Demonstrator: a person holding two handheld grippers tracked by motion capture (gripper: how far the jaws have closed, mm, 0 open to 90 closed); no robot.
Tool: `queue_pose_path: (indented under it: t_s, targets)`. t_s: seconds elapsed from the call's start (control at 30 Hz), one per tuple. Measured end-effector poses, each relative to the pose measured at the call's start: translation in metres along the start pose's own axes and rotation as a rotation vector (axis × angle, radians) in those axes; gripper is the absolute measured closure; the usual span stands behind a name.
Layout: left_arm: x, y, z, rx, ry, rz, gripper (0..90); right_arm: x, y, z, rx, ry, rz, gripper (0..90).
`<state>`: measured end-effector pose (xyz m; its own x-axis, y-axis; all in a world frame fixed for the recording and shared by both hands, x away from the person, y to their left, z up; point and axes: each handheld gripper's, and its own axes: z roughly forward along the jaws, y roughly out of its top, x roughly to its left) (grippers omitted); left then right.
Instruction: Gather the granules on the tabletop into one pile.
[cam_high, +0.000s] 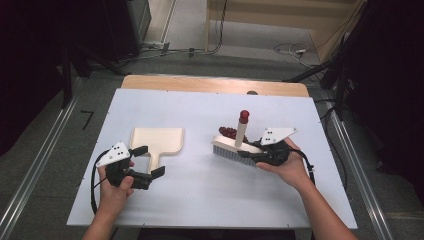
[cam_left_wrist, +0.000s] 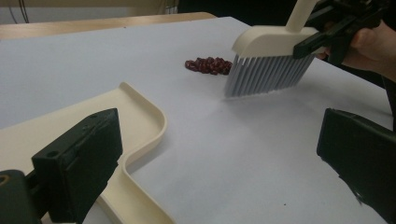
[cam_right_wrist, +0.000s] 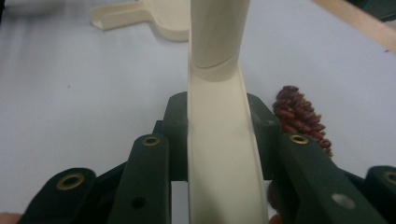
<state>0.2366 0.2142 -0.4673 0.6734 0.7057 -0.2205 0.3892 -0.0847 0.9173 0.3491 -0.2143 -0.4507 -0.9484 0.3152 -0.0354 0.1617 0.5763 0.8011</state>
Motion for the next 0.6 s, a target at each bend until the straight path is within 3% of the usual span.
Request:
queue_pose_path:
  t_s: [0.27, 0.6]
  targets:
    - [0.002, -0.001, -0.001, -0.004, 0.002, 0.001, 0.6, -0.029, -0.01, 0.012, -0.05, -0.032, 0.031, 65.2]
    - [0.001, 0.0, 0.0, -0.002, -0.005, 0.002, 0.6, -0.042, -0.014, 0.014, -0.08, -0.056, 0.06, 65.2]
